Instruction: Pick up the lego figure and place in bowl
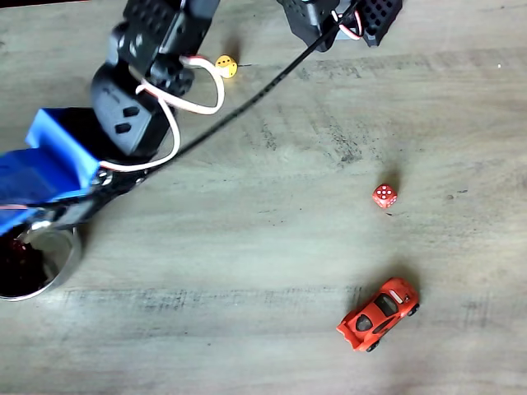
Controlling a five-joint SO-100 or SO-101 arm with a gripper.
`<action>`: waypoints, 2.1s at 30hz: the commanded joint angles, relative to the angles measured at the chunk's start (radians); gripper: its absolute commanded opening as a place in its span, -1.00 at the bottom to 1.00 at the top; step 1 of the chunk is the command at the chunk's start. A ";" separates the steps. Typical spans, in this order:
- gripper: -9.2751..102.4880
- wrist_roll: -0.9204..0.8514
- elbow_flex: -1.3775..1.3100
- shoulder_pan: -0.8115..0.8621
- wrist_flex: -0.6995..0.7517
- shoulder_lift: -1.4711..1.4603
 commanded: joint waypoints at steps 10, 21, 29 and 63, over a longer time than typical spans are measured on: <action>-0.84 0.012 -0.041 -0.224 0.653 0.371; -0.84 0.201 -0.037 -0.495 0.999 0.617; -0.84 0.198 0.064 -0.624 1.181 0.821; -0.84 -0.020 0.902 -0.675 1.186 1.647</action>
